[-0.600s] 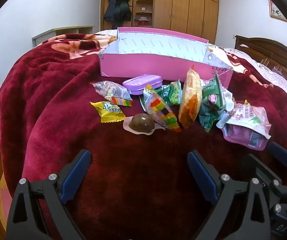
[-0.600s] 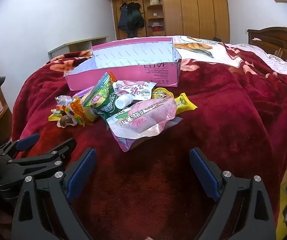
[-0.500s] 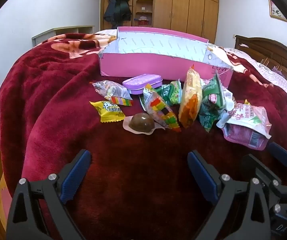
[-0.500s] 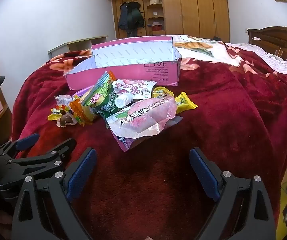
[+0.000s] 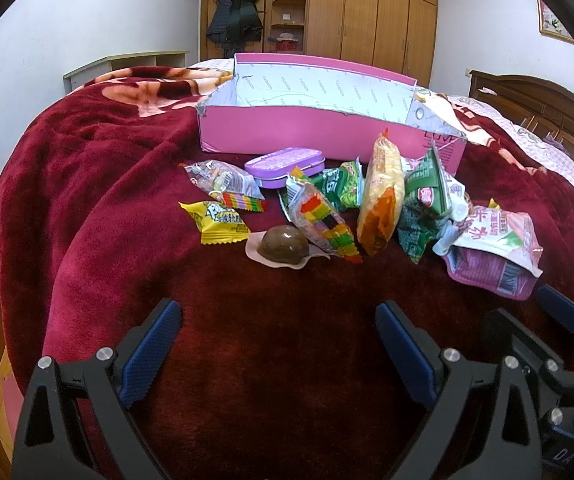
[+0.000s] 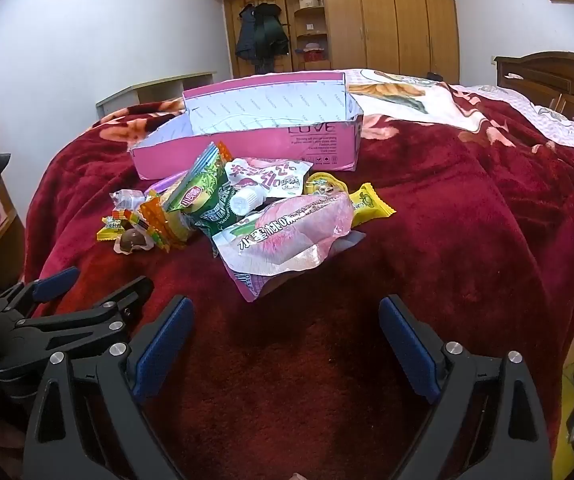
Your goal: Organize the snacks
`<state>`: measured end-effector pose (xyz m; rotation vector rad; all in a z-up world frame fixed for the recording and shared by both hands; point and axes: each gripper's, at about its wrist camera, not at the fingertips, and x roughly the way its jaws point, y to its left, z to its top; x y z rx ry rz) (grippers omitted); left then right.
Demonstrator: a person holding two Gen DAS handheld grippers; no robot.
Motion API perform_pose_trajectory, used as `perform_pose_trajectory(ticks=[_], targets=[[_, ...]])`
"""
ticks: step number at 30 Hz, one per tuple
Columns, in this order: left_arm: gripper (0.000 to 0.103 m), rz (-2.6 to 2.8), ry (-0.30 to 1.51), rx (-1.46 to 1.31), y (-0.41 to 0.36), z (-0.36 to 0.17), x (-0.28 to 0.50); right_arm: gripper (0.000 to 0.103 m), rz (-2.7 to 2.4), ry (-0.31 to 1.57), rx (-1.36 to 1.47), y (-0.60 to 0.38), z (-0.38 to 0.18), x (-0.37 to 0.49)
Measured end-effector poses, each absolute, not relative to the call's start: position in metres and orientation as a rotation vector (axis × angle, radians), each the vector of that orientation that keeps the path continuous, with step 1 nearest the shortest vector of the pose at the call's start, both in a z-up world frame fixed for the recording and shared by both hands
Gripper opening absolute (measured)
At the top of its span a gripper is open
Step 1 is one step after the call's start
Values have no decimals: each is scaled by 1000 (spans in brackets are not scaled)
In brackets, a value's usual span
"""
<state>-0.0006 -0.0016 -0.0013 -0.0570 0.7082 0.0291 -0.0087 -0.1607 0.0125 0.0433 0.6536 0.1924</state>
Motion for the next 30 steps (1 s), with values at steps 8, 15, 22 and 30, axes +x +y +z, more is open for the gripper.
perform_pose_trajectory(ticks=[8,15,22,30], targets=[[100,30,706,-58,-2,-2,2,96,193,664,44,-160,8,-6],[100,28,706,-59,-2,-2,3,96,194,666,45,-160,8,-6],[100,29,705,-59,-2,-2,2,96,196,670,47,-160,7,-5],[100,29,703,-59,-1,-2,2,96,196,671,47,-161,7,-5]])
